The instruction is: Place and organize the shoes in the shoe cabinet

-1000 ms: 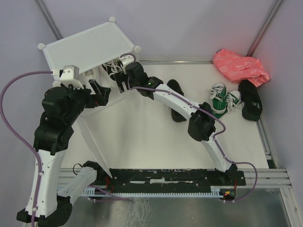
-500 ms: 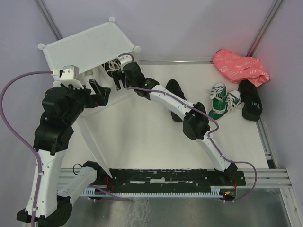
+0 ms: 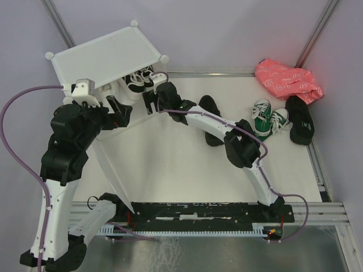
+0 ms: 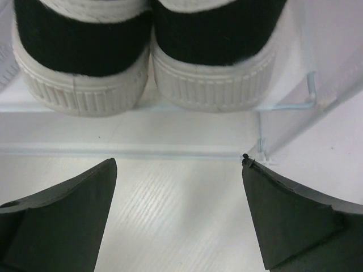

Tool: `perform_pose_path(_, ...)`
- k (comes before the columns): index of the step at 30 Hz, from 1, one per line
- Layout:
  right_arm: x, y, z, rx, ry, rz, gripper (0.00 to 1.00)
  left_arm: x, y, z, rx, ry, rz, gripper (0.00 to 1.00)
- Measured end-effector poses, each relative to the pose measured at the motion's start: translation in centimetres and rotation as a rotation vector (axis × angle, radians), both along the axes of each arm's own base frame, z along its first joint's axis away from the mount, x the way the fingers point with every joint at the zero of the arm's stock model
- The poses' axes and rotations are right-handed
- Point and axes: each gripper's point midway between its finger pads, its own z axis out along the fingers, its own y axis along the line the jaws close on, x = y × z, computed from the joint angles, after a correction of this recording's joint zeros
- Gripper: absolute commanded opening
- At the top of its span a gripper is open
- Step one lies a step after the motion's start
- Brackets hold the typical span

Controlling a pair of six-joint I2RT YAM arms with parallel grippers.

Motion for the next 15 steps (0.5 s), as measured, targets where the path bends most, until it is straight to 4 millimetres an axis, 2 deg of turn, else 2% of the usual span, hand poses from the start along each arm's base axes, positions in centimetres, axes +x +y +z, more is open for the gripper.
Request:
perform_pose_path(4, -0.8, -1.1, 0.2, -0.002, 0.018, 0.016, 0.99, 0.0, 0.2, -0.2, 0.004, 0.007, 0.009, 0.99)
perform_pose_path(11, -2.1, -0.6, 5.5, 0.086, -0.008, 0.081, 0.99, 0.3, 0.7, -1.2, 0.017, 0.032, 0.043, 0.99)
perform_pose_path(15, -2.7, -0.9, 6.9, 0.101, -0.015, 0.094, 0.99, 1.4, 1.0, -3.1, 0.037, 0.085, 0.072, 0.89)
